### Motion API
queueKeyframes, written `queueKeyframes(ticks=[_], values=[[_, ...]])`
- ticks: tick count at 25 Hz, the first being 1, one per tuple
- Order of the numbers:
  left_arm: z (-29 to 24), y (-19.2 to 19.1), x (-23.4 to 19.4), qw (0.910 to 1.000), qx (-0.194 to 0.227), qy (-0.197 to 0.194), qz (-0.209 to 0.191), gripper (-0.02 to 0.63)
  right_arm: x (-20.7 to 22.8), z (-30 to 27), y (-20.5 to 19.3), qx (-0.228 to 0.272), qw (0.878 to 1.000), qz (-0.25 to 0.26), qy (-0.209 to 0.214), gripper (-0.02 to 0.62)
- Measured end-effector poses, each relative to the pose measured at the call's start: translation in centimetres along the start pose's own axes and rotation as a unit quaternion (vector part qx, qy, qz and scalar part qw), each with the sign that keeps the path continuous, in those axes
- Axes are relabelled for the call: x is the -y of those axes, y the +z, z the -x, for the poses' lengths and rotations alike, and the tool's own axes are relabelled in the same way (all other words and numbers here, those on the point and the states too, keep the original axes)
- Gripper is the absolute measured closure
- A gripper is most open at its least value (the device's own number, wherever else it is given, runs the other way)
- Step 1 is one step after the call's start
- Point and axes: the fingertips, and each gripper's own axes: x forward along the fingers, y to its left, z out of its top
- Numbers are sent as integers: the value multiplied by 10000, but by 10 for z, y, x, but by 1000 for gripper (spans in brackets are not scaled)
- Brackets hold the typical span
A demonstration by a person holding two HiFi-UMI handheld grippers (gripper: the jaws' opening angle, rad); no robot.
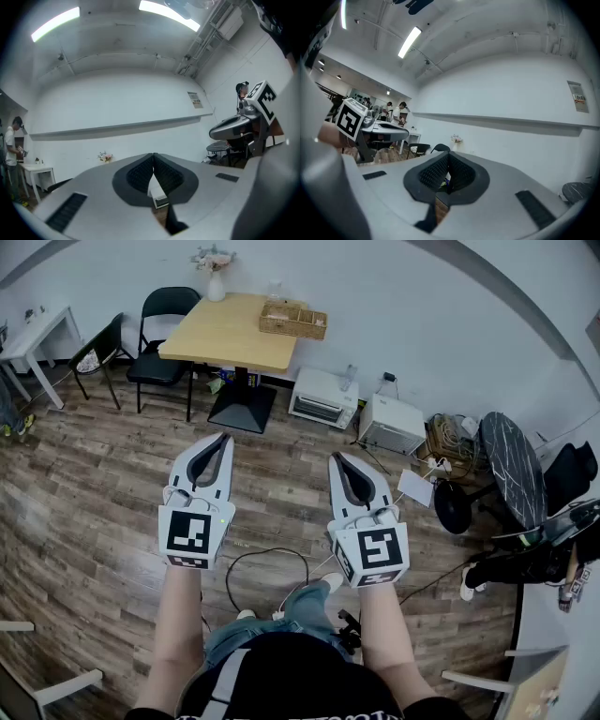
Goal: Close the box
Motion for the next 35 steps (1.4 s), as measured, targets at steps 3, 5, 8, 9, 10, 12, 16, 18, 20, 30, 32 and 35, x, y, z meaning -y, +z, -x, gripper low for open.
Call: queueKeyframes(ticks=[3,5,8,9,10,12,16,18,20,30,32,35], values=[[1,-3,11,9999,-61,-80,22,594,2,7,-5,-20,9999,-116,-46,581],[-1,-6,18,9998,-117,-136,59,594,7,10,-8,-7,9998,-206,-60,581],[-16,-12,26,9997,-193,-138,66,594,22,6,-17,40,9993,-355,-64,581],[-24,-14,28,9997,-211,-108,67,594,29,2,-22,32,9992,-399,-47,581],[-32,-15,29,9997,-227,-69,73,594,36,-3,-28,8,9991,-425,-16,581],[-50,-17,33,9996,-257,19,75,594,52,-15,-36,-22,9991,-426,49,581],[-96,-13,40,9994,-290,174,54,594,97,-42,-35,81,9991,-391,123,581],[-119,-10,44,9992,-304,271,40,594,119,-56,-37,97,9991,-364,209,581],[-142,-8,47,9987,-327,389,25,594,143,-70,-40,93,9988,-348,328,580],[-231,-4,68,9963,-398,766,-38,593,224,-121,-47,211,9956,-340,846,580],[-240,-5,67,9960,-412,788,-42,594,232,-127,-50,226,9955,-360,852,580],[-253,-6,66,9958,-415,811,-53,594,242,-135,-56,206,9956,-315,863,580]])
